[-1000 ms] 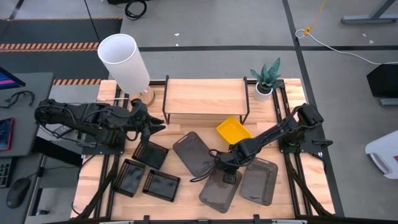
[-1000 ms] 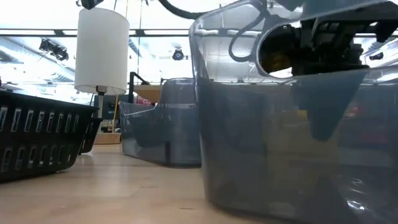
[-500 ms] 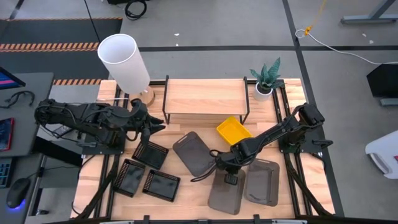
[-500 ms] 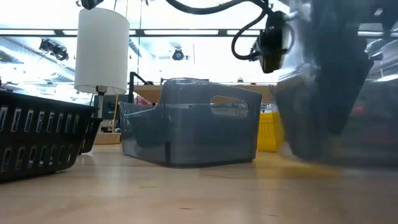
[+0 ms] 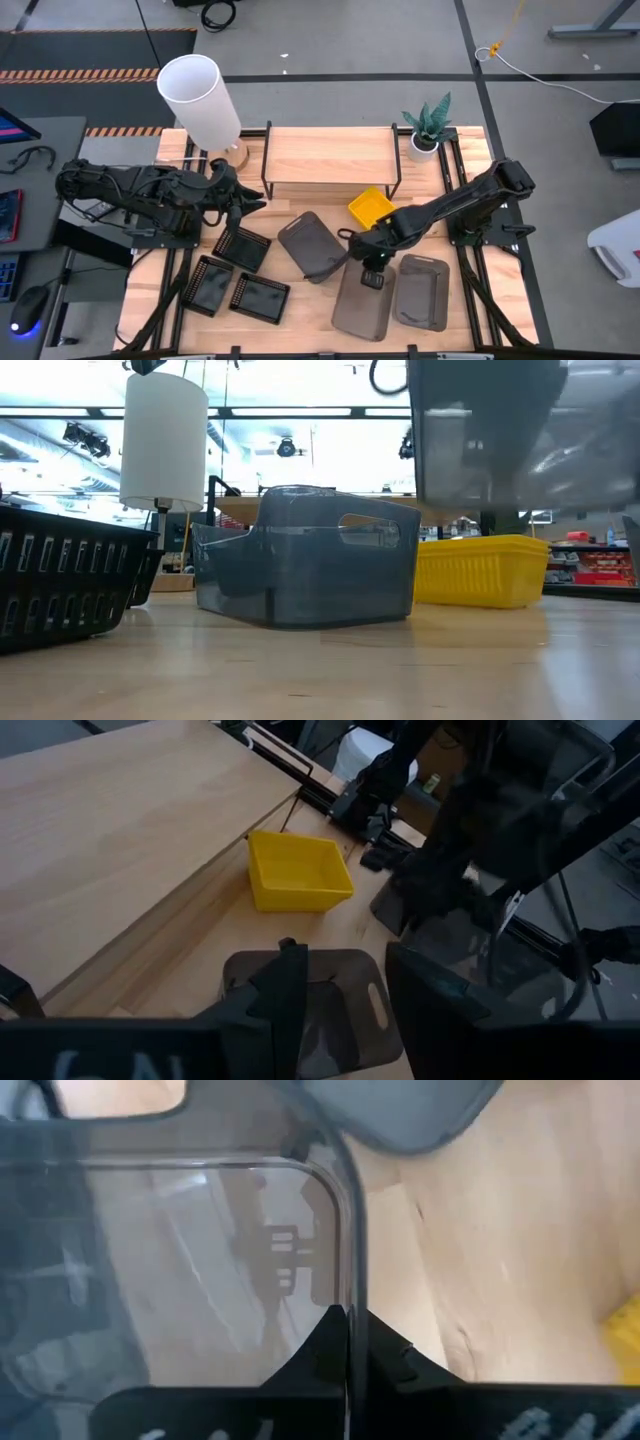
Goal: Stack baskets on shelf by color
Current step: Stack the middle gray bin on top of the right gray bin
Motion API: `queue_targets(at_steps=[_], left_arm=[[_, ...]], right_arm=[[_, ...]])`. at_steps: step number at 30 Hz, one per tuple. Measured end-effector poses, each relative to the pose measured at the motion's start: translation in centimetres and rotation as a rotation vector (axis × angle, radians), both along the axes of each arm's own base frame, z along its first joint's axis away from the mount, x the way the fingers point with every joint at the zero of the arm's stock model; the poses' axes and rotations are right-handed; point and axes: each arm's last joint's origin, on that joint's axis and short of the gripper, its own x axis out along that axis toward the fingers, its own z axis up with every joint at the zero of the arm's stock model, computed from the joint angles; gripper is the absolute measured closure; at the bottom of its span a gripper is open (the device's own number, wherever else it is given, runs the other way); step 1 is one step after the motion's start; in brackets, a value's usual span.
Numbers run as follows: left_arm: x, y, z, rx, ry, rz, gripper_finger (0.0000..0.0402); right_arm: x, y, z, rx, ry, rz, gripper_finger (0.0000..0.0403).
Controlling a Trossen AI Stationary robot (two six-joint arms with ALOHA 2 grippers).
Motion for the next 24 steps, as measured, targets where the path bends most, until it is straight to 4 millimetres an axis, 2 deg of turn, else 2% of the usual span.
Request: queue_targets(at_steps=[7, 14, 19, 24], left_arm=[[0.0, 0.0, 0.0, 0.0, 0.0, 0.0, 0.0259], [0.0, 0.0, 0.0, 0.001, 0.0, 0.0, 0.0259], [0.0, 0.0, 0.0, 0.001, -0.001, 0.0, 0.0259], [0.0, 0.0, 0.0, 0.0, -0.001, 0.0, 0.0259]], right_arm=[[-2.6, -1.1, 3.7, -0.038, -0.018, -0.045, 0.0398], [-6.4, -2.6, 6.8, -0.091, -0.02, -0.056, 0.0398], [-8.8, -3.3, 7.8, -0.114, 0.012, -0.028, 0.0398], [-10.6, -3.2, 6.9, -0.105, 0.057, 0.013, 0.0398]])
